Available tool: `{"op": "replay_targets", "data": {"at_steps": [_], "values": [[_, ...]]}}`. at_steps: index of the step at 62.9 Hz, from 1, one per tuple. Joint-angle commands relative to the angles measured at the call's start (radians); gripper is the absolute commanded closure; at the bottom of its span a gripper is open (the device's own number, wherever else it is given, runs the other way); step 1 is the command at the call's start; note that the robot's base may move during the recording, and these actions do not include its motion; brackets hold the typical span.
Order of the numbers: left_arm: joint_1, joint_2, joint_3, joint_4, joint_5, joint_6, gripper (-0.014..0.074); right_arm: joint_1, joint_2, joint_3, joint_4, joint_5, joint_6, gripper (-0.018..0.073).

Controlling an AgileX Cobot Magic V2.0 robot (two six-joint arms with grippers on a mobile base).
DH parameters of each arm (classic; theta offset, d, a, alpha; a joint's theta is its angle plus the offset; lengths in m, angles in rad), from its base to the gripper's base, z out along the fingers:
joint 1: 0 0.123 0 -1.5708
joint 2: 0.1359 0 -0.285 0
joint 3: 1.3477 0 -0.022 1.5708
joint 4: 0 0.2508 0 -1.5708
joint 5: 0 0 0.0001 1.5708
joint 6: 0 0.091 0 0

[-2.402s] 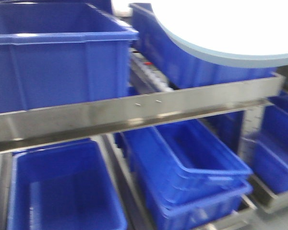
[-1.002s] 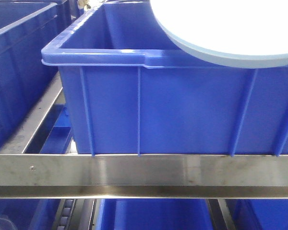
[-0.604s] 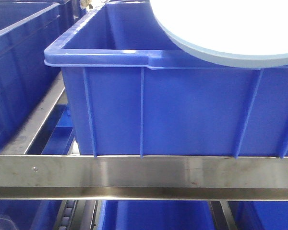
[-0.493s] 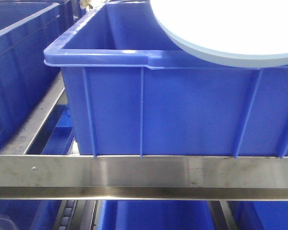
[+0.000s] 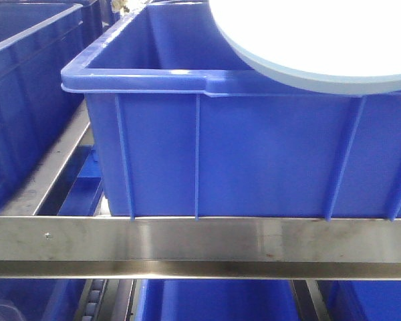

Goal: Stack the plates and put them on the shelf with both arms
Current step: 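Move the held plates over the blue bin on the shelf, then lower the plates into the blue bin and open the right gripper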

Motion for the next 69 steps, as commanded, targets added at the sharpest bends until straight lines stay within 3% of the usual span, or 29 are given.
{"op": "replay_targets", "data": {"at_steps": [1,16,45,50,57,61,69], "values": [[-0.008,0.002,-0.028,0.0,-0.085,0.001,0.0507,-0.005,-0.004,-0.027,0.013,-0.125,0.001,0.0511],[-0.008,0.002,-0.028,0.0,-0.085,0.001,0.0507,-0.006,0.077,-0.06,0.013,-0.251,0.001,0.0511],[-0.008,0.002,-0.028,0.0,-0.085,0.001,0.0507,-0.006,0.565,-0.481,0.015,-0.255,0.001,0.0501],[-0.008,0.002,-0.028,0.0,-0.085,0.001,0.0507,-0.006,0.62,-0.526,0.015,-0.252,0.001,0.0398],[-0.008,0.002,-0.028,0.0,-0.085,0.001,0.0507,-0.006,0.649,-0.552,0.015,-0.273,0.001,0.0057],[-0.008,0.002,-0.028,0.0,-0.085,0.001,0.0507,-0.006,0.649,-0.552,0.015,-0.284,0.001,-0.0079],[-0.008,0.002,-0.028,0.0,-0.085,0.001,0.0507,-0.006,0.618,-0.548,0.015,-0.257,0.001,-0.003]]}}
